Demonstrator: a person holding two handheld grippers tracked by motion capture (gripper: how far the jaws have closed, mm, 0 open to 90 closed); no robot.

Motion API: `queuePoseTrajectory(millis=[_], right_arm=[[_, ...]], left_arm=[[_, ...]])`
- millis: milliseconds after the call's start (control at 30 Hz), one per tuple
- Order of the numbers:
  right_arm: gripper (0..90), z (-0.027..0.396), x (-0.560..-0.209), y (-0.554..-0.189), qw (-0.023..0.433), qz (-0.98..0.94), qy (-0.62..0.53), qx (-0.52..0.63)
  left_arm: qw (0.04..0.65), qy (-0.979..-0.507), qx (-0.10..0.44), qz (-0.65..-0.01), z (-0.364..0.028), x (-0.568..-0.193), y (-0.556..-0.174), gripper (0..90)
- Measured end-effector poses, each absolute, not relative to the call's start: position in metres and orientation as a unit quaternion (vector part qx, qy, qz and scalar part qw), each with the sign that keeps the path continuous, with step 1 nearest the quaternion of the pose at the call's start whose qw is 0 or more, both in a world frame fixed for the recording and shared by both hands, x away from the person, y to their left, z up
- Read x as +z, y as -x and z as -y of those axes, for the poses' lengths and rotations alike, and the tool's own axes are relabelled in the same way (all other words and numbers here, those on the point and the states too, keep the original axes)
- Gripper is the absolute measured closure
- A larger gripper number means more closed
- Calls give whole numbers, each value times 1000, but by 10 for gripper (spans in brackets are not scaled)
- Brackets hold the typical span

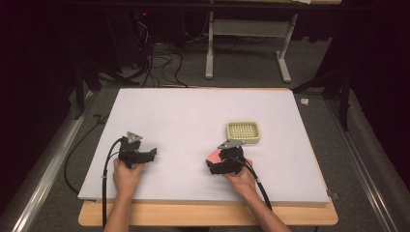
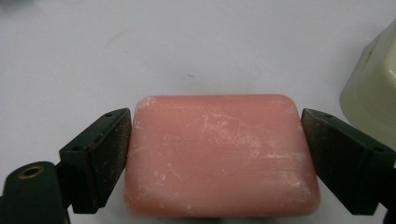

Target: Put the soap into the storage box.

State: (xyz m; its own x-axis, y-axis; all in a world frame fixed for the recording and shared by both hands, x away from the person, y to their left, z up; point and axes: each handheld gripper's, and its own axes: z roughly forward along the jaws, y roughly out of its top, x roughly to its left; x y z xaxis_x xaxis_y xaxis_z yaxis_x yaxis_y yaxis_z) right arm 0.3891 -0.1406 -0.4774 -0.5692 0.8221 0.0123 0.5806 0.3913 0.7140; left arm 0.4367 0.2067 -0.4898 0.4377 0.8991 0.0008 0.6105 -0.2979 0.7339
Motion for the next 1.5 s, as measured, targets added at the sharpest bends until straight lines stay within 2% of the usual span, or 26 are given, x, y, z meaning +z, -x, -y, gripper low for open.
queuePoseTrajectory(millis=[300, 1500], right_arm=[[121, 137, -485, -391, 180, -821, -428, 331], [135, 143, -479, -391, 179, -812, -441, 338]], left_arm=[[341, -776, 210, -487, -208, -490, -437, 179], [347, -775, 203, -488, -209, -489, -437, 166]])
